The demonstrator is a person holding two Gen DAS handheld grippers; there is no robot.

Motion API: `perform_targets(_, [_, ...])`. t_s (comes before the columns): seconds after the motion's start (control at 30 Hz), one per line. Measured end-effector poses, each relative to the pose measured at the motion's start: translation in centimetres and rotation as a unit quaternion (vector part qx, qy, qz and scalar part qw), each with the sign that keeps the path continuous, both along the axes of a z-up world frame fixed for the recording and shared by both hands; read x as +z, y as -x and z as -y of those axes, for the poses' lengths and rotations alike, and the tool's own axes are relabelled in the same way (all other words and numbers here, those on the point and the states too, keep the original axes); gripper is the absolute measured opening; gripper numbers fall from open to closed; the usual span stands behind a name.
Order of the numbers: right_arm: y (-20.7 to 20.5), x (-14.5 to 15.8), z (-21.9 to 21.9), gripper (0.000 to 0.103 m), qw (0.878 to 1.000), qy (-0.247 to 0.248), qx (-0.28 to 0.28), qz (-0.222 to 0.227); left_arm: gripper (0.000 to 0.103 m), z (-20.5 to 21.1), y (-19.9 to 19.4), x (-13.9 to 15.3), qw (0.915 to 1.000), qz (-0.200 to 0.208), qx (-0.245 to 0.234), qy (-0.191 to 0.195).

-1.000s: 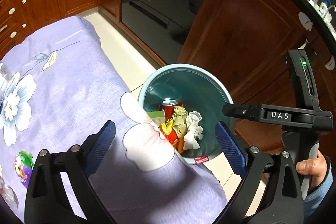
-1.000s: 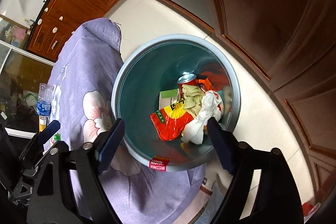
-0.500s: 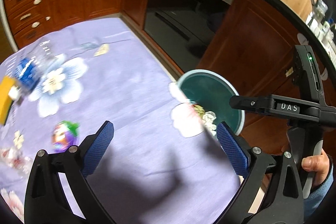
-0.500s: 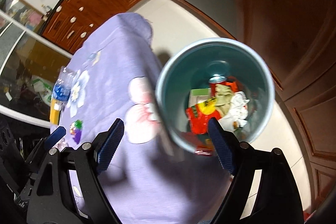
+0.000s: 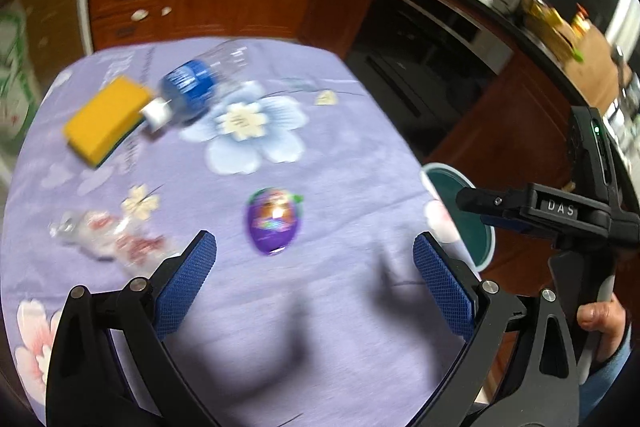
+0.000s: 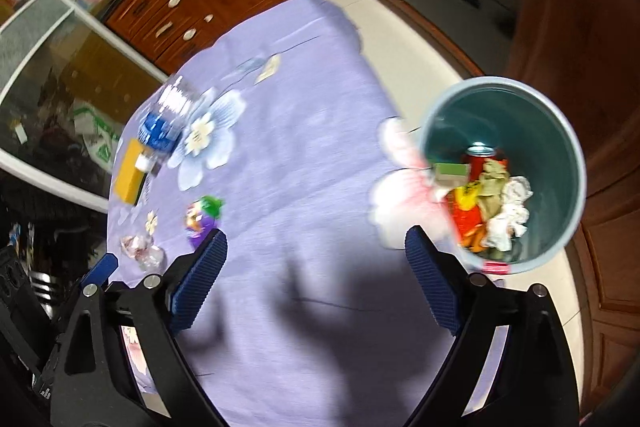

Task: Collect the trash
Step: 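Move both open tools back over the table toward the purple toy egg, then grasp the purple toy egg with the right gripper while the left grasps the plastic bags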

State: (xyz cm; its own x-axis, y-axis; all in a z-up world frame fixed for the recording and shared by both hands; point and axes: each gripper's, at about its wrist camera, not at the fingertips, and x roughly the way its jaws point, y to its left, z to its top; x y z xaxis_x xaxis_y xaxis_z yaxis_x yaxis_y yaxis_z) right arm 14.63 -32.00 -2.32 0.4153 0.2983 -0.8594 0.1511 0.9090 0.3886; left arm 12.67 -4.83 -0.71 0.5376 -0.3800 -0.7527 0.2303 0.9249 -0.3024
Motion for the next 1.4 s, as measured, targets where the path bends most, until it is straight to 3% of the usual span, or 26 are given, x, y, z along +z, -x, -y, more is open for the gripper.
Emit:
perform_targets(0.3, [-3.4, -1.7, -10.0, 0.087, 0.997, 0.03, 0.072, -0.02, 0.099, -9.0, -0.2, -2.5, 0.9956, -0.022, 0.091, 0.0])
perform_targets(0.5, [-4.8, -3.8, -13.7, 0.087, 0.993, 0.054, 0.098, -0.03, 0.099, -13.3, -1.3, -4.7, 0.9894, -0.051, 0.136, 0.011])
perform_targets(0.67, [-5.8, -5.4, -16.2, 0.086, 0.989, 0.084, 0.12, -0.03, 0.099, -14.7, -2.2, -5.9, 0.9867, -0.062, 0.149, 0.016])
perform_targets(0.83, [-6.4, -6.4, -17.7, 0.079, 0.985, 0.106, 0.132, -0.026, 0.099, -15.1, -3.0, -6.9, 0.9851, -0.073, 0.155, 0.017])
perform_targets(0.97, [-6.5, -7.0, -18.2, 0.063, 0.982, 0.127, 0.135, -0.02, 0.099, -15.1, -3.3, -7.4, 0.9846, -0.078, 0.156, 0.01])
perform_targets(1.0, [-6.4, -7.0, -18.3, 0.051, 0.981, 0.134, 0.139, -0.017, 0.099, -15.1, -3.4, -7.5, 0.9844, -0.079, 0.157, 0.01])
perform_targets(1.4, [-6.0, -5.3, -15.2, 0.049, 0.988, 0.097, 0.123, 0.002, 0.099, -13.4, -4.8, -8.0, 0.9848, -0.084, 0.152, 0.002])
